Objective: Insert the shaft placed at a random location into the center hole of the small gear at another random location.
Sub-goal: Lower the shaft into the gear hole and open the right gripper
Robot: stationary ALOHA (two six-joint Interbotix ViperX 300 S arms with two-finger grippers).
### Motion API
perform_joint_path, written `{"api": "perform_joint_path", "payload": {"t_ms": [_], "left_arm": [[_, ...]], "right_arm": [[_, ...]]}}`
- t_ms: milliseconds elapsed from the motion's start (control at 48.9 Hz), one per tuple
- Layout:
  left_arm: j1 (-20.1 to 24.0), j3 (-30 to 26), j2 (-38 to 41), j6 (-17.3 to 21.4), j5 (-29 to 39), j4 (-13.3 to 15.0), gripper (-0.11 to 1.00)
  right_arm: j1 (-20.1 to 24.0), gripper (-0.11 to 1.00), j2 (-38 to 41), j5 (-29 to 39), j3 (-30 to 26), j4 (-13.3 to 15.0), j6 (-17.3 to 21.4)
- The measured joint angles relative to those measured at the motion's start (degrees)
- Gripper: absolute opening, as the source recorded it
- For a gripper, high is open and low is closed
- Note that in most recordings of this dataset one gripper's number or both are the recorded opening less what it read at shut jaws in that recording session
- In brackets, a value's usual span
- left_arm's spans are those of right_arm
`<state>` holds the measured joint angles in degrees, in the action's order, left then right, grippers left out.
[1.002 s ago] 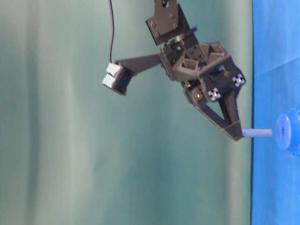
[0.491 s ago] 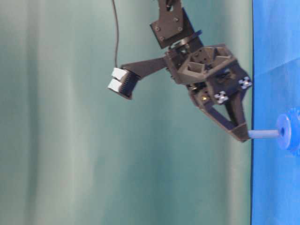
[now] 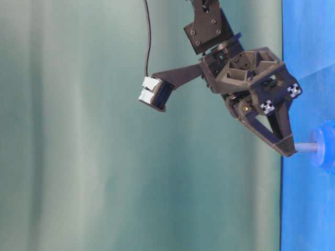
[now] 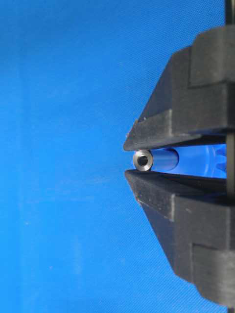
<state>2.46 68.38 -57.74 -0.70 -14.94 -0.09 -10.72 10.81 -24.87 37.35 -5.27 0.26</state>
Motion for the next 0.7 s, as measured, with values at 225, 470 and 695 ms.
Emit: {"api": "perform_joint_path", "payload": {"t_ms": [225,470,695], "left_arm": [[0.0,-0.09,0.0,0.0,0.0,0.0,0.0],[0.09,-0.09,0.0,0.0,0.0,0.0,0.0],[0.09,-0.09,0.0,0.0,0.0,0.0,0.0]], "right_arm": [[0.0,0.03,1.05,-0.09,0.0,-0.09,-0.18],[0.0,0.03,2.72,-0.88,0.0,-0.09,0.0],[0.0,0.03,4.39,-1.14,-0.18,0.0,0.0]]}}
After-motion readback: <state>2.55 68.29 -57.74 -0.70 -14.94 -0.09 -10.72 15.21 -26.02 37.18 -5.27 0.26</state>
